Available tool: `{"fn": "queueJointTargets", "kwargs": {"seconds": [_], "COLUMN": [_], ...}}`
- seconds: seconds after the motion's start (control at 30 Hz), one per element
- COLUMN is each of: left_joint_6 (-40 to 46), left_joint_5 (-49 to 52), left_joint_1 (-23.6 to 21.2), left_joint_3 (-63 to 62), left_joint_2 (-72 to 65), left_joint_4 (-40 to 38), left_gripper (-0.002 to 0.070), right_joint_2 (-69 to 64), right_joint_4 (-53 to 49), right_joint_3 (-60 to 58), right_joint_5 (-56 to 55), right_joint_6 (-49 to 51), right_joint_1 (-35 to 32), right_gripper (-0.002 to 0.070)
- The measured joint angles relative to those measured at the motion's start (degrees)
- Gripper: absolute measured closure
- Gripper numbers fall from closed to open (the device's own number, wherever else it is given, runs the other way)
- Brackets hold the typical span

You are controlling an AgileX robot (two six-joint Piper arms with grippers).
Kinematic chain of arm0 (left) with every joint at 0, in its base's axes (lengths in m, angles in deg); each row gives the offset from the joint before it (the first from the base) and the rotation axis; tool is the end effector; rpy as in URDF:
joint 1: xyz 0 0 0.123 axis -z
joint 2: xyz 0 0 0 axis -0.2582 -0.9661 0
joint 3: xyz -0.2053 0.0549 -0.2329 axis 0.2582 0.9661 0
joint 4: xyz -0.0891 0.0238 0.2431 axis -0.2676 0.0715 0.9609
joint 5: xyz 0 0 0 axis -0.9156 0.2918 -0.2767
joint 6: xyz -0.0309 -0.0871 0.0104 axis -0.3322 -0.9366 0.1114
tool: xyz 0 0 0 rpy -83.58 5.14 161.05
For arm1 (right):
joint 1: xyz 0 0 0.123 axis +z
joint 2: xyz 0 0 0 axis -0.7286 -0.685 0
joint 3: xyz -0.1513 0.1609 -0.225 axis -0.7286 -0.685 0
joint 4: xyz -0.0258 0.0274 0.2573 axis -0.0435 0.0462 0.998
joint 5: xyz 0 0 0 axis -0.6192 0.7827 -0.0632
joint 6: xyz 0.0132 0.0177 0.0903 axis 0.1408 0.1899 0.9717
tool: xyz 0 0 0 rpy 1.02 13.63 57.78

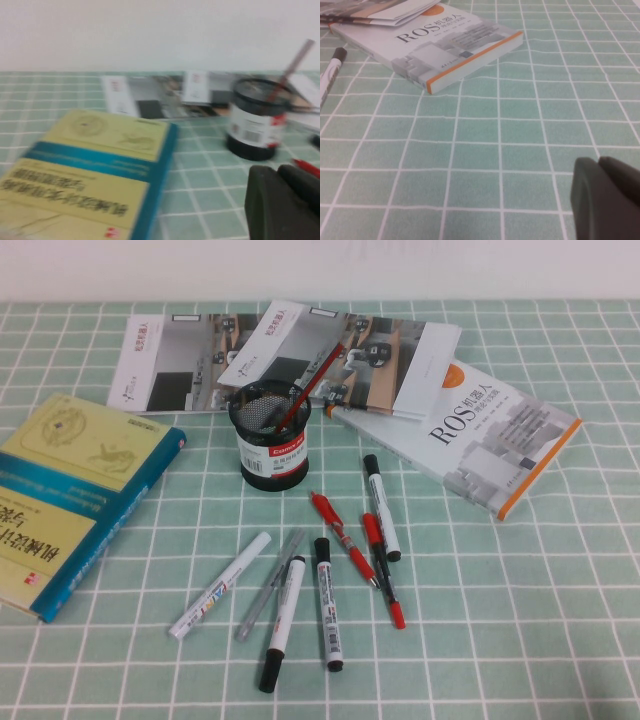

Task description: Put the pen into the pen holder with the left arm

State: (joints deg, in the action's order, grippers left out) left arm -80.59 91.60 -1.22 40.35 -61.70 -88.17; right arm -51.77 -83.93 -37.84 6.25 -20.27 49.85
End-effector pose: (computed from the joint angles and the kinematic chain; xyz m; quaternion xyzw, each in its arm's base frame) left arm 0.0425 -0.0106 0.2310 0.0738 0.7334 -0.0954 0.6690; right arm 0.0330 0.0024 0.1713 -0.0195 0.7969 0.0221 0.6034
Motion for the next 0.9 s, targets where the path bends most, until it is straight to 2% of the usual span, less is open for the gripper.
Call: {"fn": "queueJointTargets", "kwargs": {"seconds": [0.1,0.27,0.47,0.9], "left_joint_6": [0.0,0.58,1.58,2.27], "left_joint_5": [0.94,1.46,1.85,12.04], "left_joint_1": [-5.37,-10.68,-11.19,-11.19], "left_joint_3": [1.35,4.93,7.45,7.58], "left_joint_2": [4.17,7.58,7.58,7.58], "left_joint_4": [-1.12,-4.0,-5.38,-3.52], "left_gripper": [0.0675,0.0675,0.0675,0.0675], "right_joint_2": [0.0,0.0,0.0,0.0], "right_joint_4": [0.0,0.0,0.0,0.0], "right_joint_3": [0.0,0.0,0.0,0.0], "right_joint_5": [0.0,0.0,0.0,0.0], "right_joint_6": [0.0,0.0,0.0,0.0], "right_joint_1": [0.0,0.0,0.0,0.0], "right_gripper": [0.0696,0.0696,0.0696,0.0696]}}
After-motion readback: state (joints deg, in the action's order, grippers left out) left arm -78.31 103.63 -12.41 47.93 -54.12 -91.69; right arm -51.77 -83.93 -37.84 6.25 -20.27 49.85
